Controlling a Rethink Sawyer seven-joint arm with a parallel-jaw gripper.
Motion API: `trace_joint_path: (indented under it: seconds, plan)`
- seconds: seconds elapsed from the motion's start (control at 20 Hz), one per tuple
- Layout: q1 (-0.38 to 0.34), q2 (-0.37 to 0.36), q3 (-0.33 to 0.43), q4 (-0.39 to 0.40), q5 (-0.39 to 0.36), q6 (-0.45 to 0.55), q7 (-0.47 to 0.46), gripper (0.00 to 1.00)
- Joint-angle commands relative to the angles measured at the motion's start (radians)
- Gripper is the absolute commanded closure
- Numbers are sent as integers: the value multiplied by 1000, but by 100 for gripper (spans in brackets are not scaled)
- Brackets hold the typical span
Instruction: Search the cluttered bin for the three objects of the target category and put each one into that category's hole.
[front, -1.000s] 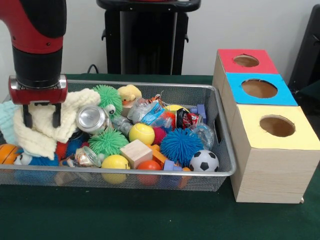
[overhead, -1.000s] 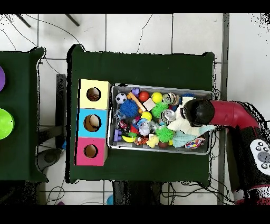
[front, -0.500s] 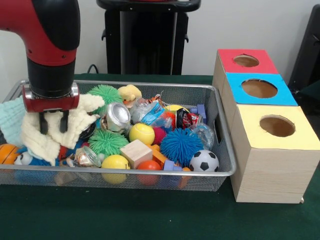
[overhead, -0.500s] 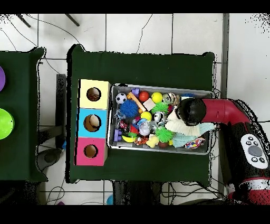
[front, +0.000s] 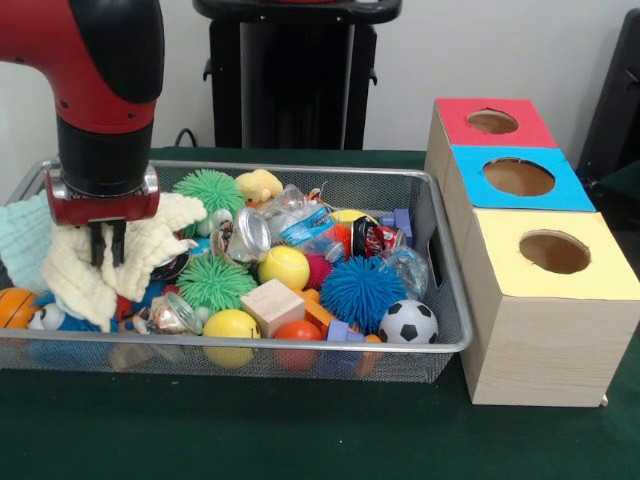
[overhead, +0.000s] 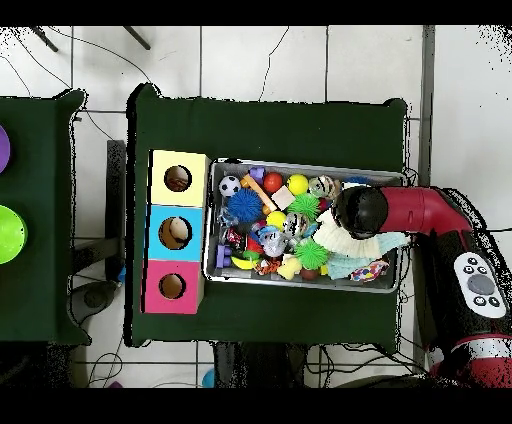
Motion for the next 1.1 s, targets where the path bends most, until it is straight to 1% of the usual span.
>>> trace_joint_path:
  seconds: [0.05,0.15,0.3,0.5,0.7,0.85,1.0,1.1]
  plan:
    - [5,35,-2,15,-61,114,-213,100]
    - [3,30,3,23,-58,98,-205,100]
    - [-5,0,23,60,-28,76,-188,100]
    - [-27,-64,69,163,33,34,-155,100]
    - [-30,-118,95,261,69,-24,-93,100]
    - [-24,-181,109,337,108,-34,-45,100]
    - [-9,-250,122,403,163,-26,2,100]
    - [-3,-293,133,449,203,-38,31,100]
